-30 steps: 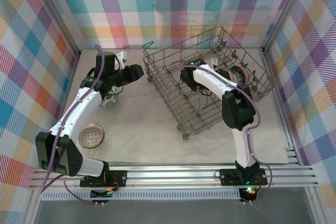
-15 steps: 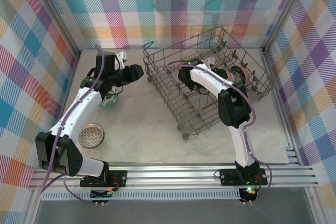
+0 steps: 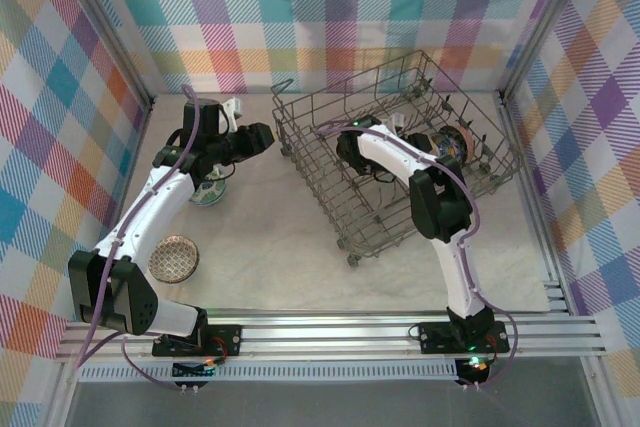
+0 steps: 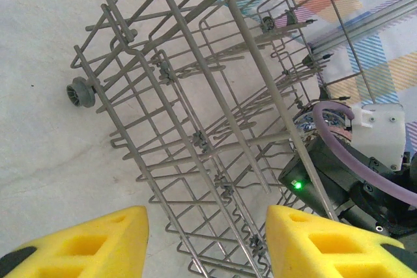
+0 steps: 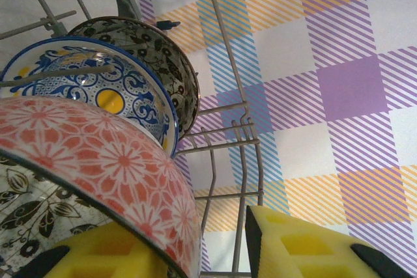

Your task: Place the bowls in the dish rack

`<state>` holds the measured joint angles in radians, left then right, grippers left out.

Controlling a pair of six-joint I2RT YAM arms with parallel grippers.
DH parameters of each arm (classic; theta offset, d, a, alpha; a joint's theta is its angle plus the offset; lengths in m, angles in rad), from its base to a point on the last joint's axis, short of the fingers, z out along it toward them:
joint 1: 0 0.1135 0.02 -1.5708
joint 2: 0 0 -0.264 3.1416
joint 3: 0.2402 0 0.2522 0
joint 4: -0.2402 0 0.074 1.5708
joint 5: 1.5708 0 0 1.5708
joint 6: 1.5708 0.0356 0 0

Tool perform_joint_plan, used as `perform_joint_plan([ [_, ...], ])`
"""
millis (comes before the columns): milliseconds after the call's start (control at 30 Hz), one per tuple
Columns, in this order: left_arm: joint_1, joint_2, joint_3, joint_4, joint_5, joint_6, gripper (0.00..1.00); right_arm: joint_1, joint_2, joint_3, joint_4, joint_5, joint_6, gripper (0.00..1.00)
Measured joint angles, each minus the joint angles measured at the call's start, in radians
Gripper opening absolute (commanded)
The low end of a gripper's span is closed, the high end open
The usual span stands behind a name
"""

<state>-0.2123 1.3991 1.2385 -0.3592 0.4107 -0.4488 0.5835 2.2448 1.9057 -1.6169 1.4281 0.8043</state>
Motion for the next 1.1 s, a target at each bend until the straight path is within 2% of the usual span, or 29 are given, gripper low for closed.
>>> perform_joint_plan([
  [300,0.0,0.0,0.0,0.0,0.0,0.0,0.51,0.0,0.013,0.011,0.0,-0.02,-0.006,0.5],
  [700,0.0,0.0,0.0,0.0,0.0,0.0,0.5,0.0,0.032,0.018,0.011,-0.056,-0.109,0.52],
  [933,0.0,0.0,0.0,0.0,0.0,0.0,0.5,-0.002,-0.006,-0.09,0.216,-0.087,-0.322,0.54],
  [1100,0.0,0.0,0.0,0.0,0.0,0.0,0.51,0.001,-0.03,-0.105,0.338,-0.119,-0.433,0.55],
])
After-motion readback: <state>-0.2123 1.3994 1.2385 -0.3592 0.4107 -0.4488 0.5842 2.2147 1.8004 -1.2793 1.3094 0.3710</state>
